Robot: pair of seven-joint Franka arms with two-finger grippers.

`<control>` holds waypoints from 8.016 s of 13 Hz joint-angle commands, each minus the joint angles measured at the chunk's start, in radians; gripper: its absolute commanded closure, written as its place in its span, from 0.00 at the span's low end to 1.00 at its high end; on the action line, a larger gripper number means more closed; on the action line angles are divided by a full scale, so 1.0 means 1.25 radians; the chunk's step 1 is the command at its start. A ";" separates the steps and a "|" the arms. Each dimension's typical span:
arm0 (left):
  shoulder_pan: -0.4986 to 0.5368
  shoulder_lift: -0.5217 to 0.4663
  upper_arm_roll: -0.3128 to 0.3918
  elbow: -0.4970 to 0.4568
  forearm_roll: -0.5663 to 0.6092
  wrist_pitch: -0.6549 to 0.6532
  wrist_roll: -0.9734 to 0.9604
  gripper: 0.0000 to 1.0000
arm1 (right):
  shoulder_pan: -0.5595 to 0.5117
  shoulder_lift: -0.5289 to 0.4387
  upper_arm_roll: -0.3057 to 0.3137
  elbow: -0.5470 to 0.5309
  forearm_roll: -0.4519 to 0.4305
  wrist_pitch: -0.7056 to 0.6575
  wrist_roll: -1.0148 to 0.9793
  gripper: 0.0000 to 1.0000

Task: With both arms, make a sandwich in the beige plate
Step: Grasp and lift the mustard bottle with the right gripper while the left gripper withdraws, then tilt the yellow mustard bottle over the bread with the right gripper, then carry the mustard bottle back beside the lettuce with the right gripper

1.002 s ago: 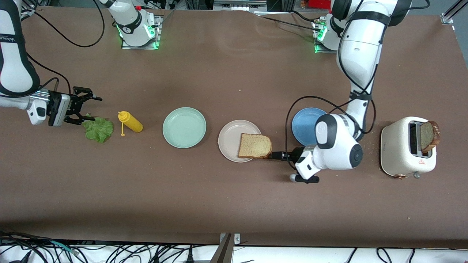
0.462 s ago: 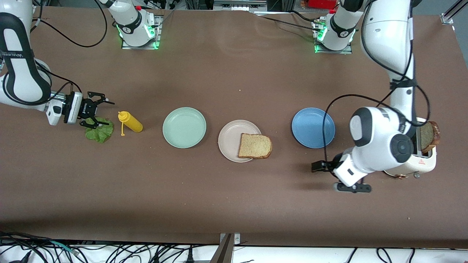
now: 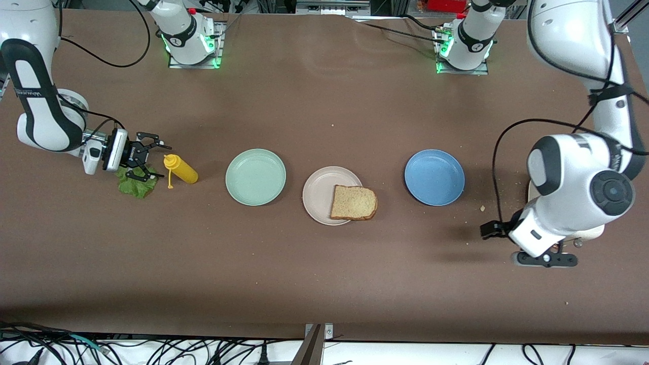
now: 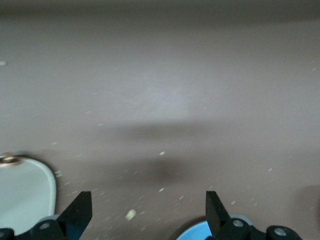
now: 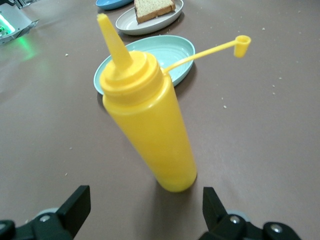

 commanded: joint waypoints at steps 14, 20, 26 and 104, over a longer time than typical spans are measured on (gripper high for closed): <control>0.197 -0.263 -0.195 -0.026 0.191 -0.268 0.052 0.00 | 0.099 0.021 0.007 0.031 0.153 0.083 -0.104 0.95; 0.233 -0.389 -0.234 -0.083 0.192 -0.271 0.011 0.00 | 0.268 -0.044 0.007 0.057 0.146 0.306 0.002 1.00; 0.245 -0.491 -0.249 -0.158 0.212 -0.274 0.009 0.00 | 0.415 -0.038 0.004 0.145 -0.064 0.454 0.327 1.00; 0.261 -0.478 -0.276 -0.208 0.246 -0.285 0.016 0.00 | 0.235 0.006 -0.208 0.058 0.125 -0.097 -0.062 1.00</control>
